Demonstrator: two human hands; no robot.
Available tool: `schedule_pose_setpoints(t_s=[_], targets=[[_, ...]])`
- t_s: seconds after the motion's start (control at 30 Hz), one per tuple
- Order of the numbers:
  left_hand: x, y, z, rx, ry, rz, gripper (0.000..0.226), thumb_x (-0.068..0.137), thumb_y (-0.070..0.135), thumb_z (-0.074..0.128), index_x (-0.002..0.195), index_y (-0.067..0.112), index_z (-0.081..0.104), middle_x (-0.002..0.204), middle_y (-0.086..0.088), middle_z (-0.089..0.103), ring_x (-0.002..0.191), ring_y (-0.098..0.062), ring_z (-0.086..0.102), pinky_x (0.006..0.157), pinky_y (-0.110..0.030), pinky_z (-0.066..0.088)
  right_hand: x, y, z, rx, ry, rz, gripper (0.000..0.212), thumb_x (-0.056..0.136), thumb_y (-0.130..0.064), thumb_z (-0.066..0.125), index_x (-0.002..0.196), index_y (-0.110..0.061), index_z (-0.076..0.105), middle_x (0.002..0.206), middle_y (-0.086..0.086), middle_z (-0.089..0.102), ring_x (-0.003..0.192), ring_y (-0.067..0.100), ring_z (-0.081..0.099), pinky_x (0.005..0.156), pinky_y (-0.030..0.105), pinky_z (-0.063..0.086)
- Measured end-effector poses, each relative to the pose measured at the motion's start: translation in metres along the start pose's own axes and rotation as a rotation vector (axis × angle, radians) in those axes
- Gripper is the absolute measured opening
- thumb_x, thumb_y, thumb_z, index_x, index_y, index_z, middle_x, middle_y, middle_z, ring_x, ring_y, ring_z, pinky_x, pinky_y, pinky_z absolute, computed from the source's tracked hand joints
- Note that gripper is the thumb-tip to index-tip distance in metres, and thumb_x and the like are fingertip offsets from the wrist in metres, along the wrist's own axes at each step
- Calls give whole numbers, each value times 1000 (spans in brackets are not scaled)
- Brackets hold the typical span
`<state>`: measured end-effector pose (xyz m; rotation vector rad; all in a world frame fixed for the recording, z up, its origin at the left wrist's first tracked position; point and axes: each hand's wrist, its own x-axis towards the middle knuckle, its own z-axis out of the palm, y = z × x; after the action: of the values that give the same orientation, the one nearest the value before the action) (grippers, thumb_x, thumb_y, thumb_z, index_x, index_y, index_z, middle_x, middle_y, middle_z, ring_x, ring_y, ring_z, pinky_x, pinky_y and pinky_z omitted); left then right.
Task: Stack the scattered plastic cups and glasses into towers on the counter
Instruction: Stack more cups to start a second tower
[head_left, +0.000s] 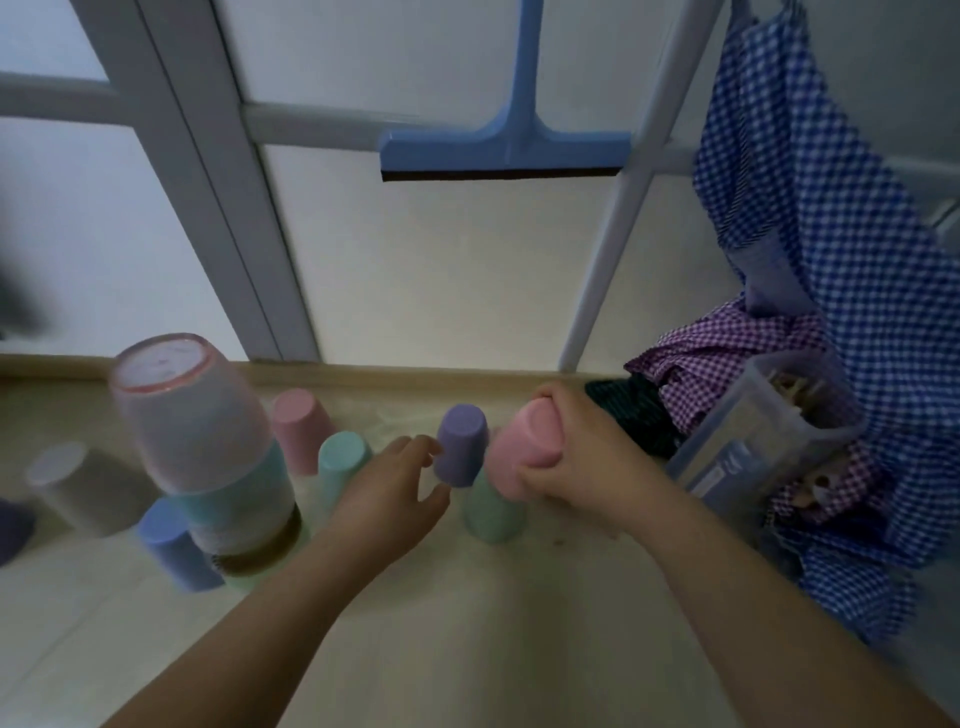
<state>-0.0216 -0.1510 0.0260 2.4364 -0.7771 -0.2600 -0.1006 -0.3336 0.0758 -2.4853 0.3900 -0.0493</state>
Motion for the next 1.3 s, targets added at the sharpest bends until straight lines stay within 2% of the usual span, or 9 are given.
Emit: schedule_pose_setpoints(t_s=[0.3, 0.57, 0.7, 0.83, 0.93, 1.07, 1.13, 1.23, 1.3], targets=[[-5, -17, 5, -50, -28, -81, 40, 84, 32, 57, 121, 27, 46, 117, 4, 56, 91, -7, 48, 83, -27, 48, 33, 25, 62, -33, -171, 82, 63, 67, -24, 72, 122, -18, 40, 120, 6, 47, 108, 25, 50, 89, 35, 44], [18, -14, 17, -47, -50, -71, 51, 82, 27, 59, 129, 21, 39, 131, -3, 49, 111, -20, 52, 88, -30, 44, 35, 30, 63, -52, -182, 69, 66, 68, -24, 71, 125, -19, 38, 122, 4, 47, 107, 23, 49, 80, 29, 41], [57, -8, 30, -94, -23, -65, 67, 76, 19, 66, 134, 15, 33, 139, -8, 41, 122, -25, 46, 94, -31, 39, 38, 35, 66, -50, -194, 85, 78, 65, -23, 74, 132, -18, 34, 128, 5, 45, 115, 24, 48, 93, 32, 42], [98, -14, 52, -128, -120, -170, 82, 70, 19, 72, 138, 14, 25, 141, -13, 39, 123, -30, 45, 100, -38, 39, 39, 40, 66, 39, -152, 110, 82, 64, -20, 76, 134, -18, 33, 133, 5, 44, 119, 23, 45, 98, 30, 39], [112, -17, 64, -156, -175, -185, 80, 66, 25, 76, 133, 14, 33, 135, -14, 47, 120, -31, 49, 97, -38, 41, 32, 47, 61, 122, -121, 120, 88, 63, -20, 79, 136, -21, 30, 134, 3, 43, 123, 20, 42, 101, 29, 37], [112, -16, 63, -147, -104, -178, 66, 61, 24, 78, 118, 13, 46, 120, -14, 58, 107, -32, 56, 88, -37, 44, 16, 56, 47, 150, -116, 169, 91, 66, -29, 80, 140, -26, 27, 140, -3, 40, 127, 15, 39, 99, 39, 46], [106, -10, 52, -148, -26, -161, 68, 63, 18, 76, 122, 10, 44, 120, -17, 58, 108, -34, 55, 87, -35, 43, 10, 58, 40, 118, -85, 168, 85, 69, -34, 77, 139, -29, 29, 140, -5, 42, 124, 11, 41, 95, 31, 45], [92, 11, 19, -150, 98, -111, 66, 68, 17, 72, 124, 7, 39, 116, -18, 59, 102, -38, 57, 80, -38, 45, 5, 55, 29, 116, -39, 144, 74, 74, -37, 73, 136, -32, 33, 132, -9, 47, 115, 8, 45, 76, 19, 45], [82, 27, -9, -132, 145, -41, 60, 67, 22, 74, 116, 11, 41, 109, -12, 59, 95, -35, 58, 74, -38, 47, 2, 53, 21, 106, -15, 132, 66, 77, -36, 70, 134, -31, 37, 122, -11, 50, 109, 6, 47, 81, 21, 43]])
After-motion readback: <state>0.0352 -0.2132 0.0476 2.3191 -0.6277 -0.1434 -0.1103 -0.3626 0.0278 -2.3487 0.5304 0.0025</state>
